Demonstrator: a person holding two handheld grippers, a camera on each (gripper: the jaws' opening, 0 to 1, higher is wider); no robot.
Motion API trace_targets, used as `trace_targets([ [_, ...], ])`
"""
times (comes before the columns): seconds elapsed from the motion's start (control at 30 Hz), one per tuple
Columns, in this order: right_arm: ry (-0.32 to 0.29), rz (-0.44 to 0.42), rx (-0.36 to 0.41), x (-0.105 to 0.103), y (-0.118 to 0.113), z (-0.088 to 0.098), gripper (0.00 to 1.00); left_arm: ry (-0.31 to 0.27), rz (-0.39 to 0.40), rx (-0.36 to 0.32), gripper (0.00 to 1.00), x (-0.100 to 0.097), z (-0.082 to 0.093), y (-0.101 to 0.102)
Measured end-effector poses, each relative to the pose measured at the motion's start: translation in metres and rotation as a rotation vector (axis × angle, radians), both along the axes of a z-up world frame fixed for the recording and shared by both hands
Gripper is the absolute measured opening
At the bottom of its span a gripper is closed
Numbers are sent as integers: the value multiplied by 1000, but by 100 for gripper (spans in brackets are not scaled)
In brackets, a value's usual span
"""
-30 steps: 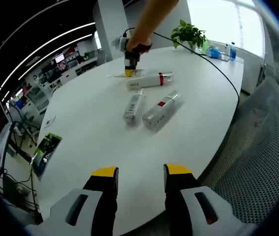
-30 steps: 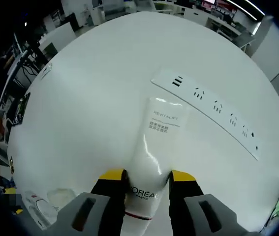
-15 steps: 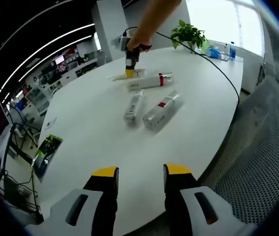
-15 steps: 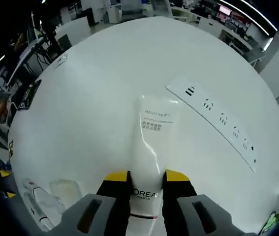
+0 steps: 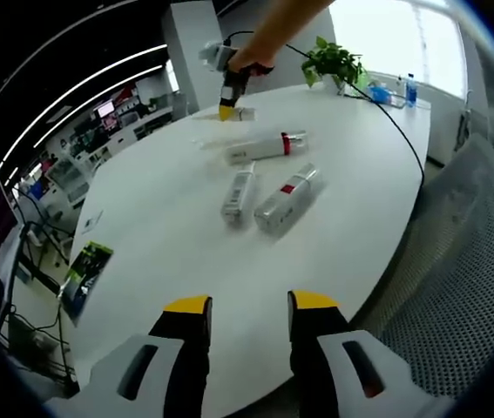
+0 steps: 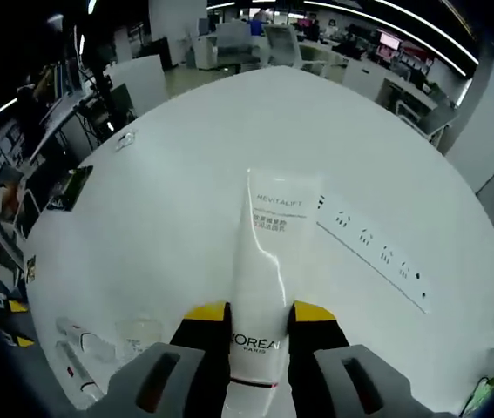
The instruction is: Arrange the skincare products in the storage area until every visible bottle or jar stands upright without overlapping.
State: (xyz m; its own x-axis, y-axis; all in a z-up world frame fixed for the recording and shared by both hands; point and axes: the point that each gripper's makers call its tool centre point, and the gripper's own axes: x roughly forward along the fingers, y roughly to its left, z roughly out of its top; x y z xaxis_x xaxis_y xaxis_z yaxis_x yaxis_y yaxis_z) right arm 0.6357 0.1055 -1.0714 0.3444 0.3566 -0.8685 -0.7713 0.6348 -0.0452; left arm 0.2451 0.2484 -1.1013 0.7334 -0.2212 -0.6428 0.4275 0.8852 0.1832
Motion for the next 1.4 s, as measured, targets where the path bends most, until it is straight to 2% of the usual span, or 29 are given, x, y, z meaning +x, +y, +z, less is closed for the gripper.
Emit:
trace_targets([
  [0.17,-20,3,52,-16,2,20,17,7,0,2,29,-1,0,0],
  [0.43,-50,-9,221,-51,1,61,17,15,-4,4,28,-2,0,0],
  [0.47,-50,-17,284,-72,-6,76,18,12,-16,7,28,-2,1,-2],
  [0.67,-74,-1,345,-104,-18,93,18,16,-42,8,28,-3,0,-7],
  [0.77,-82,5,370,-119,-22,97,18,28,-37,5,28,-3,-1,-7],
  [1.0,-96,29,435,-159,-25,99,18,23,-80,-9,29,-4,1,-19],
  [1.1,-90,34,462,-180,-26,96,18,31,-86,-6,29,-5,1,-20],
  [1.3,-85,15,547,-204,-28,91,17,31,-90,-10,29,-6,3,-23],
  [1.4,-62,-3,597,-220,-29,86,17,37,-102,-8,29,-7,2,-26],
])
